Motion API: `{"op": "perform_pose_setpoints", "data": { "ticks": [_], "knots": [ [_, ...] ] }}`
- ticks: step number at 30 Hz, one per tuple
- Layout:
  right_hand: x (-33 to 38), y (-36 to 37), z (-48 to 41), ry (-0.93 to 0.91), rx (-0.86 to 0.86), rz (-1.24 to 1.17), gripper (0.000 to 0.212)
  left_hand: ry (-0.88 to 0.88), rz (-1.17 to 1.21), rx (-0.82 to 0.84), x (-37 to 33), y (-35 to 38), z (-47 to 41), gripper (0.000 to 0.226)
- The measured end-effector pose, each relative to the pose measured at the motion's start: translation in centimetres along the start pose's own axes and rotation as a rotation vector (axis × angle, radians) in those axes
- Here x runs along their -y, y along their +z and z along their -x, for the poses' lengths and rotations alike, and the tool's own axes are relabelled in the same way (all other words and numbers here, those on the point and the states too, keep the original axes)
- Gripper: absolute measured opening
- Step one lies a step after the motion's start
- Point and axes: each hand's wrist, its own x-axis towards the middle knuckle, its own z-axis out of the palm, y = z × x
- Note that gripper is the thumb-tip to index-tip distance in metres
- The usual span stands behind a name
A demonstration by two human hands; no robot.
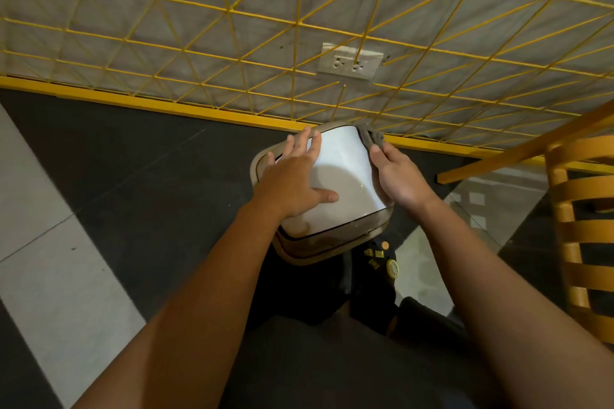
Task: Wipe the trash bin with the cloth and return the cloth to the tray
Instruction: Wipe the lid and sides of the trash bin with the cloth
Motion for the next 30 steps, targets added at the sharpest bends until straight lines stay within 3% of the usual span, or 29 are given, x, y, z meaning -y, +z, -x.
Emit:
{"op": "perform_pose_setpoints", "data": {
  "ticks": [5,9,13,21,30],
  "knots": [
    [-1.2,0.9,4.9,0.066,-0.143,-0.019,0.046,0.000,0.007,-0.008,0.0,0.1,0.1,0.104],
    [-2.4,3.2,7.2,-0.009,-0.273,-0.040,0.043,0.000,0.010,-0.018,0.0,0.1,0.1,0.104],
    [-2.3,4.4,7.9,-0.051,-0.313,0.085,0.048,0.000,0.006,-0.011,0.0,0.1,0.1,0.105],
    [-3.8,6.8,8.5,-0.320,-0.348,0.381,0.048,-0.004,-0.056,0.017,-0.1,-0.5,-0.3,0.102],
    [-1.5,2.9,4.5,-0.136,-0.245,0.125,0.048,0.008,-0.063,-0.011,0.1,-0.1,0.1,0.108]
  ]
}}
